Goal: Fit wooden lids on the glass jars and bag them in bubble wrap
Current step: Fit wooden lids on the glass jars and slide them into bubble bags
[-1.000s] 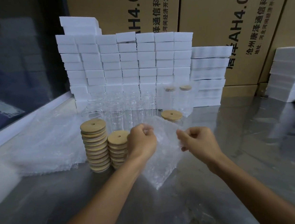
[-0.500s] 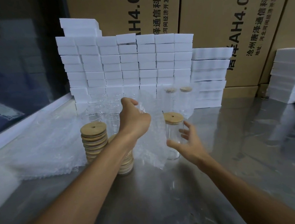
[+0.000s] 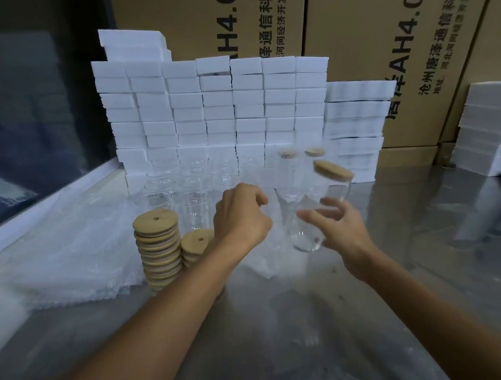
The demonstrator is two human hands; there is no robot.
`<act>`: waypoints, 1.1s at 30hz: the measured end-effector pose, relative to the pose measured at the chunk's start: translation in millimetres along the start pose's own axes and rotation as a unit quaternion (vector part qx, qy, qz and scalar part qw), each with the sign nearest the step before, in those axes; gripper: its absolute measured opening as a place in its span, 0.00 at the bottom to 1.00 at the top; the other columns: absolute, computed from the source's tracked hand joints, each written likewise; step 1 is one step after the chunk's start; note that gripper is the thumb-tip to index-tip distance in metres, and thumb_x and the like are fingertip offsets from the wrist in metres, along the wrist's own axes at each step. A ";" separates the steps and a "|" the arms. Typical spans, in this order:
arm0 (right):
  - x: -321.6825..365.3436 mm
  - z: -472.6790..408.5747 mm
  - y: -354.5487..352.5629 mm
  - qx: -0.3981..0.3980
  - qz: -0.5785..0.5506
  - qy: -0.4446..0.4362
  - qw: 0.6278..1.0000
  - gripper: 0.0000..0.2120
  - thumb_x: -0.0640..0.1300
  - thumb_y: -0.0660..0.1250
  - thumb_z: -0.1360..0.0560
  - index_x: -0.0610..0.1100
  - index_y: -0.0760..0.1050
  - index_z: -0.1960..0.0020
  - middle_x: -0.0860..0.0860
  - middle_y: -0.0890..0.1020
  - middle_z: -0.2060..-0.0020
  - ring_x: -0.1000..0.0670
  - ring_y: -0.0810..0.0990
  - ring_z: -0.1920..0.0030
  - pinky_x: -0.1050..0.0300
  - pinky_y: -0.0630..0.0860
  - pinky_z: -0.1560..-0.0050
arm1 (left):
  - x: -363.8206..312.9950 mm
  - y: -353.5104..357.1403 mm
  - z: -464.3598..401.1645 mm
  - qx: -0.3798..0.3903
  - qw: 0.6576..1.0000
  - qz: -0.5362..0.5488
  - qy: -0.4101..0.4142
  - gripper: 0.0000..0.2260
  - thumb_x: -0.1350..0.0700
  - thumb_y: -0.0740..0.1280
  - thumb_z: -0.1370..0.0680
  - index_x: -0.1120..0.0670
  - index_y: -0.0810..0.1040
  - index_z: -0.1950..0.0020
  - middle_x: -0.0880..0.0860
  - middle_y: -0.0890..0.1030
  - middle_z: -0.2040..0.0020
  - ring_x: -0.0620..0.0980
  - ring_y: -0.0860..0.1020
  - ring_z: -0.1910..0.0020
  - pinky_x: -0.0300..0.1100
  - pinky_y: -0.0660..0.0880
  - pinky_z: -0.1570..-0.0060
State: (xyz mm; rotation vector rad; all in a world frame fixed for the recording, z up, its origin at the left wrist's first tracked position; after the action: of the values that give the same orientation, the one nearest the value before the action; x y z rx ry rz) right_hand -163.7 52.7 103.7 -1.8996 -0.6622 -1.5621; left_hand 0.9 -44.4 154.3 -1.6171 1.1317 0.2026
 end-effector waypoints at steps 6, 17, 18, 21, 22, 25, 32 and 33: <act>61.5 25.8 -5.6 0.050 -0.207 0.043 0.976 0.32 0.58 0.77 0.36 0.49 0.72 0.36 0.45 0.81 0.40 0.47 0.84 0.43 0.50 0.82 0.50 | 6.2 55.9 15.8 0.131 0.991 -0.036 0.017 0.32 0.67 0.67 0.30 0.48 0.68 0.28 0.49 0.71 0.30 0.54 0.71 0.32 0.43 0.70 0.39; 43.8 37.0 12.7 0.075 -0.345 0.188 0.916 0.36 0.60 0.77 0.35 0.40 0.75 0.35 0.39 0.85 0.47 0.44 0.85 0.46 0.49 0.81 0.42 | 8.8 73.0 27.4 0.131 0.980 0.150 -0.010 0.27 0.65 0.69 0.34 0.39 0.70 0.42 0.41 0.74 0.57 0.44 0.76 0.61 0.29 0.67 0.70; 40.2 35.2 13.1 0.070 -0.322 0.184 0.926 0.35 0.61 0.76 0.34 0.41 0.75 0.36 0.40 0.85 0.47 0.45 0.84 0.46 0.49 0.80 0.40 | 9.6 71.5 27.4 0.137 0.975 0.173 -0.021 0.29 0.65 0.69 0.34 0.40 0.70 0.38 0.44 0.74 0.56 0.43 0.75 0.66 0.29 0.67 0.73; 30.5 32.7 13.8 0.080 -0.254 0.161 0.950 0.33 0.62 0.75 0.34 0.45 0.75 0.36 0.41 0.78 0.37 0.45 0.77 0.35 0.46 0.73 0.30 | 13.3 68.0 25.5 0.147 0.962 0.226 -0.042 0.35 0.68 0.70 0.34 0.43 0.70 0.31 0.48 0.77 0.49 0.41 0.73 0.70 0.31 0.69 0.75; 28.3 32.0 14.4 0.091 -0.243 0.147 0.955 0.31 0.60 0.76 0.34 0.47 0.76 0.36 0.41 0.78 0.36 0.45 0.76 0.33 0.46 0.72 0.30 | 14.8 66.7 25.1 0.147 0.958 0.241 -0.052 0.35 0.68 0.71 0.34 0.44 0.70 0.30 0.49 0.77 0.47 0.42 0.74 0.68 0.32 0.70 0.73; 23.3 30.6 16.7 0.103 -0.217 0.105 0.965 0.31 0.54 0.79 0.36 0.48 0.76 0.36 0.47 0.80 0.37 0.51 0.77 0.35 0.51 0.72 0.32 | 17.5 64.3 24.4 0.147 0.954 0.254 -0.061 0.35 0.69 0.71 0.33 0.48 0.70 0.29 0.50 0.79 0.45 0.52 0.79 0.56 0.36 0.71 0.64; 16.4 26.3 16.6 0.130 -0.131 0.019 0.983 0.37 0.47 0.82 0.34 0.56 0.66 0.32 0.53 0.80 0.40 0.60 0.82 0.44 0.66 0.76 0.52 | 17.5 61.7 26.0 0.108 0.977 0.175 -0.047 0.38 0.67 0.71 0.33 0.49 0.65 0.25 0.48 0.70 0.30 0.51 0.74 0.36 0.44 0.76 0.43; 15.0 26.5 16.6 0.136 -0.110 -0.007 0.985 0.34 0.42 0.81 0.31 0.57 0.66 0.33 0.58 0.83 0.46 0.64 0.83 0.48 0.69 0.78 0.57 | 16.7 61.1 25.5 0.105 0.977 0.178 -0.053 0.38 0.67 0.71 0.33 0.48 0.64 0.25 0.47 0.69 0.30 0.51 0.74 0.35 0.46 0.76 0.42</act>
State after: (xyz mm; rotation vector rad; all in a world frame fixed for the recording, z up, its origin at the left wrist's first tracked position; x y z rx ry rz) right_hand -131.0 60.0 112.6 -1.6799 -1.0642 -1.5001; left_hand -25.5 -29.3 93.1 -1.1966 1.3080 0.3835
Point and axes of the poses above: each hand's wrist, its own z-axis away from the middle knuckle, its own y-axis out of the palm, x = y × z, the point moved 3 cm from there along -z, towards the middle knuckle
